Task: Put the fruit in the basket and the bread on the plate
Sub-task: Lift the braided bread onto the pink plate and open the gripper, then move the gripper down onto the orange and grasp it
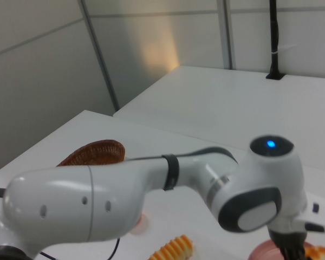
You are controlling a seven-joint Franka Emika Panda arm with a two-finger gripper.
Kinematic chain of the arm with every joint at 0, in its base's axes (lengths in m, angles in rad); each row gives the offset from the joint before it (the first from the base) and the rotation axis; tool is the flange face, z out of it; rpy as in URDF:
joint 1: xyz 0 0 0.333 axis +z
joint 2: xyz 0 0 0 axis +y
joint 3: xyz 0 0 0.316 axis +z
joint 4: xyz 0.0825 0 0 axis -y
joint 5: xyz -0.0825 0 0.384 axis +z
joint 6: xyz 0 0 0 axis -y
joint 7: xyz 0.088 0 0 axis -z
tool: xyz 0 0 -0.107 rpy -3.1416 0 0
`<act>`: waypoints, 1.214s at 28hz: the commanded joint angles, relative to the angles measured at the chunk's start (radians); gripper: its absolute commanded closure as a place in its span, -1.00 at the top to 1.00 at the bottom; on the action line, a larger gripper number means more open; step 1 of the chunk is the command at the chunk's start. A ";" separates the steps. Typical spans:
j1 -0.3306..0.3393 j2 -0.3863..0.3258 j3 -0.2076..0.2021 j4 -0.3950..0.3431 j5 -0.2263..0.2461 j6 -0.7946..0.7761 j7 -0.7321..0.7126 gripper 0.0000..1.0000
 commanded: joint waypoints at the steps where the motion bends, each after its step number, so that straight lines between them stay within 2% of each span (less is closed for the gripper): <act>1: 0.015 0.041 -0.002 -0.014 -0.015 0.000 -0.029 -0.33; 3: 0.015 0.044 -0.001 -0.014 -0.027 0.002 -0.030 -0.21; 4: 0.015 0.044 -0.001 -0.014 -0.027 0.000 -0.030 -0.05; 5: 0.015 0.044 -0.001 -0.014 -0.027 0.000 -0.029 0.38; 6: 0.016 0.044 -0.001 -0.014 -0.027 0.000 -0.023 0.99; 12: 0.015 0.029 -0.002 -0.014 -0.059 -0.006 -0.042 1.00; 22: -0.037 -0.084 -0.002 -0.012 -0.050 -0.125 -0.190 1.00; 25: -0.028 -0.106 0.004 -0.012 -0.048 -0.168 -0.197 1.00; 28: 0.013 -0.123 0.008 -0.015 -0.056 -0.213 -0.199 1.00; 29: 0.056 -0.133 0.008 -0.029 -0.059 -0.243 -0.199 1.00; 31: 0.094 -0.152 0.008 -0.051 -0.061 -0.260 -0.197 1.00; 33: 0.131 -0.182 0.008 -0.087 -0.059 -0.262 -0.194 1.00; 34: 0.171 -0.218 0.008 -0.127 -0.059 -0.262 -0.182 1.00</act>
